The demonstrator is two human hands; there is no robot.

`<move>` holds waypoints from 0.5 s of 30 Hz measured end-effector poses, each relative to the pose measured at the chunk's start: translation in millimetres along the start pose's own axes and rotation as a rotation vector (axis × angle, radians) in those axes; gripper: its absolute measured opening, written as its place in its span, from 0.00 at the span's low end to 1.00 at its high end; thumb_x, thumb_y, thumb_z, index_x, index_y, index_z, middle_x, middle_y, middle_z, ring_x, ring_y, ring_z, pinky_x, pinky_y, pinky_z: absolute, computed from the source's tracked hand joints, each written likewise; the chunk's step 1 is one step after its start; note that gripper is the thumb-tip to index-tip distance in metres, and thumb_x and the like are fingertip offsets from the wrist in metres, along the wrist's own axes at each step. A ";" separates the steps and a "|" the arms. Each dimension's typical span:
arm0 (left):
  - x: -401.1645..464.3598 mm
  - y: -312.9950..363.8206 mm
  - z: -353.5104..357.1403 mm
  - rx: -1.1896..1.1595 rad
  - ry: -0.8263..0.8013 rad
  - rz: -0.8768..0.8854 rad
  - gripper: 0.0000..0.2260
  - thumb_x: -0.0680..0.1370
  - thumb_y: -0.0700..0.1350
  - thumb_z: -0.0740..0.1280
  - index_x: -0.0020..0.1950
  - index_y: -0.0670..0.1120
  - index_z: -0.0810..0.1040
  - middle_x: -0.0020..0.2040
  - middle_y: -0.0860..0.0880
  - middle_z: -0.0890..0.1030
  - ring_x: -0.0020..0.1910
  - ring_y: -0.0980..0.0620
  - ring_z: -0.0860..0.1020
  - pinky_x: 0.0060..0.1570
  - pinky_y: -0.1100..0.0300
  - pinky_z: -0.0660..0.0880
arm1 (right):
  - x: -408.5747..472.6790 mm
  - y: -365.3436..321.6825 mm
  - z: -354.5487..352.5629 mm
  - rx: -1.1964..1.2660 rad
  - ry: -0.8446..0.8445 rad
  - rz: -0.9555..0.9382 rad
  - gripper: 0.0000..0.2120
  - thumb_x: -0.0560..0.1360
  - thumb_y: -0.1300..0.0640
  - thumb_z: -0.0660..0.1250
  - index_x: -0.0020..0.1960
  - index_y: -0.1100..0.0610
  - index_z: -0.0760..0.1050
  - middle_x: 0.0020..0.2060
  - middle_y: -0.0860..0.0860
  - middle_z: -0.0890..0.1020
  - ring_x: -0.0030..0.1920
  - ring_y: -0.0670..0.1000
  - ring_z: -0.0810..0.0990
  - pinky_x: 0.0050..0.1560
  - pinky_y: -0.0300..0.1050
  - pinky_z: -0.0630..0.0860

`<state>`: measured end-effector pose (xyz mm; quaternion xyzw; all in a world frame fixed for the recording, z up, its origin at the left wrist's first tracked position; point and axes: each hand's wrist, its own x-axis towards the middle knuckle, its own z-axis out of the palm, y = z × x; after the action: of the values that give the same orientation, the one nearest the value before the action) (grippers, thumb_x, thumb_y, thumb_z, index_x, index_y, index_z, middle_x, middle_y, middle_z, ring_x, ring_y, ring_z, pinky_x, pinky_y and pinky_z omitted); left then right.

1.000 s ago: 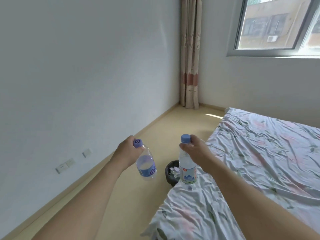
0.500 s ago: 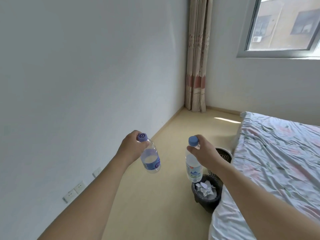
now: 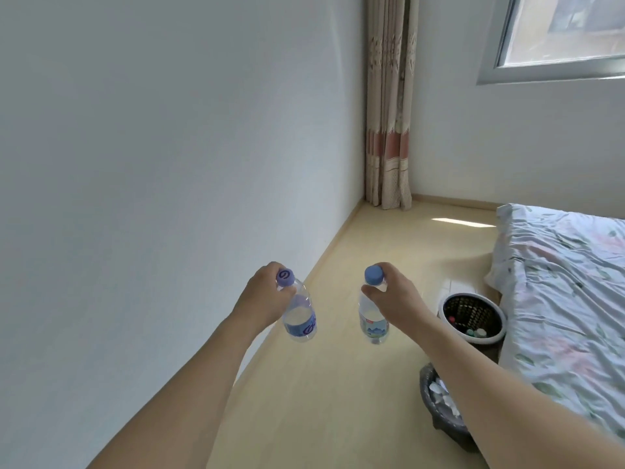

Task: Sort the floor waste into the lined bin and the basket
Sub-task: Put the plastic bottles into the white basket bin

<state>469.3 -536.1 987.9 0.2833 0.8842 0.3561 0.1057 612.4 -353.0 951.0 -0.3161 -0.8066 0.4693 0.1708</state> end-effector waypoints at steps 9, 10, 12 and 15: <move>177.9 -54.7 -11.2 -0.069 -0.144 0.009 0.05 0.76 0.43 0.66 0.51 0.49 0.74 0.50 0.52 0.78 0.51 0.50 0.78 0.40 0.64 0.72 | 127.0 -8.9 55.2 -0.039 0.107 0.120 0.10 0.77 0.55 0.66 0.57 0.49 0.70 0.49 0.46 0.76 0.49 0.49 0.73 0.42 0.39 0.67; 196.6 -57.5 -6.3 -0.072 -0.181 0.019 0.05 0.76 0.44 0.67 0.51 0.49 0.74 0.50 0.52 0.78 0.51 0.51 0.78 0.41 0.64 0.73 | 138.7 -8.6 55.8 -0.048 0.141 0.134 0.11 0.76 0.55 0.67 0.57 0.49 0.70 0.49 0.46 0.76 0.49 0.49 0.73 0.43 0.40 0.67; 241.7 -58.5 8.2 -0.082 -0.285 0.076 0.05 0.75 0.44 0.67 0.50 0.50 0.75 0.50 0.53 0.79 0.51 0.52 0.78 0.41 0.63 0.73 | 162.7 -4.4 55.7 -0.068 0.228 0.195 0.12 0.76 0.55 0.68 0.58 0.50 0.71 0.50 0.47 0.77 0.49 0.49 0.74 0.45 0.40 0.67; 303.2 -44.2 30.7 -0.051 -0.432 0.183 0.05 0.75 0.45 0.67 0.49 0.51 0.75 0.48 0.54 0.79 0.49 0.53 0.79 0.41 0.63 0.74 | 184.7 2.5 47.9 -0.102 0.358 0.310 0.14 0.75 0.54 0.69 0.59 0.52 0.72 0.49 0.48 0.78 0.48 0.49 0.75 0.46 0.41 0.68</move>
<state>214.7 -369.8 939.7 0.4292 0.8023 0.3174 0.2670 448.9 -259.4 920.9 -0.5225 -0.7280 0.3850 0.2208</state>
